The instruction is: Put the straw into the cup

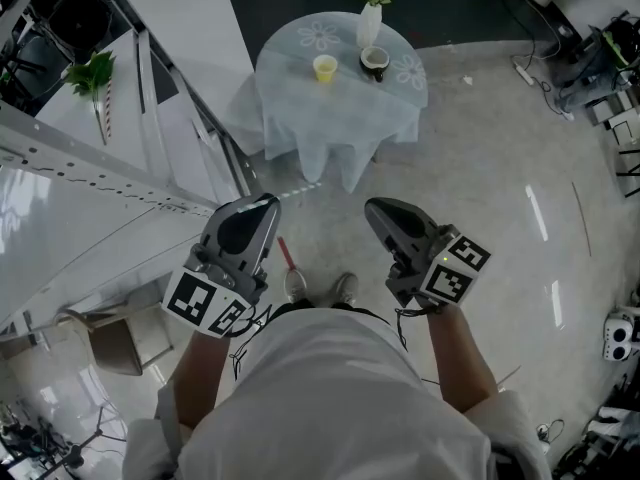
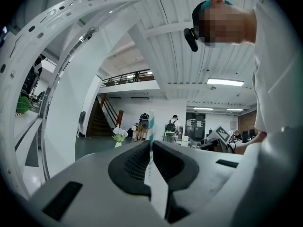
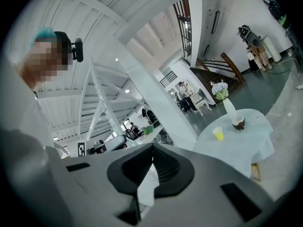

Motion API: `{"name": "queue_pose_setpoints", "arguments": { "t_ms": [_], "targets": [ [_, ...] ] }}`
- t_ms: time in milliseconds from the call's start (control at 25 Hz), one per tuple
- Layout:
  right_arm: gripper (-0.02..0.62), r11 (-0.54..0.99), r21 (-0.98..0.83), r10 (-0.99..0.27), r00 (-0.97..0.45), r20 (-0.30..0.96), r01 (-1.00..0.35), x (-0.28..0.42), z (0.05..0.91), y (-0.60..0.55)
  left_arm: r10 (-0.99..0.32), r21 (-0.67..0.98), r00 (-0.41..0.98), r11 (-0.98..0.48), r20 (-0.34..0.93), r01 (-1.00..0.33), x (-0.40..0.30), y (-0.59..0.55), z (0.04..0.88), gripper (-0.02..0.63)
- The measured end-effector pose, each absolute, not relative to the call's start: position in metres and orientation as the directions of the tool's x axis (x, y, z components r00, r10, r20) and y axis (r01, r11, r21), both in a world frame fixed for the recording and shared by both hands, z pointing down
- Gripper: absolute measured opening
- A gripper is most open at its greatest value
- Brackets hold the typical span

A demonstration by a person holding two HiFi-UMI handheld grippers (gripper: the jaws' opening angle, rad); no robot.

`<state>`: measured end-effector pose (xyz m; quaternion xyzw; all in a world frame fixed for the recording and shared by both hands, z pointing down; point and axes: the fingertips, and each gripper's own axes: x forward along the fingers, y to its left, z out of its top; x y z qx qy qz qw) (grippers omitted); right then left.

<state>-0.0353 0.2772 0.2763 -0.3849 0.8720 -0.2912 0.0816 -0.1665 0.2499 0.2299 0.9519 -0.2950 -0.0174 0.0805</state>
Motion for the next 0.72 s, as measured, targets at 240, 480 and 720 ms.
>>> {"name": "queue_pose_setpoints", "arguments": {
  "t_ms": [240,480,720],
  "targets": [
    [0.021,0.541,-0.574,-0.712,-0.698,0.077,-0.615,-0.016,0.279,0.292,-0.576,0.144,0.818,-0.808,0.016,-0.571,-0.148,0.267,0.23,0.038],
    [0.021,0.55,-0.576,-0.699,-0.711,0.077,-0.604,0.004,0.285,0.31,-0.583,0.123,0.812,-0.805,0.017,-0.581,-0.126,0.288,0.231,0.038],
    [0.021,0.563,-0.574,-0.691,-0.72,0.067,-0.594,0.026,0.288,0.324,-0.602,0.115,0.798,-0.792,0.015,-0.6,-0.109,0.305,0.232,0.038]
  ]
}}
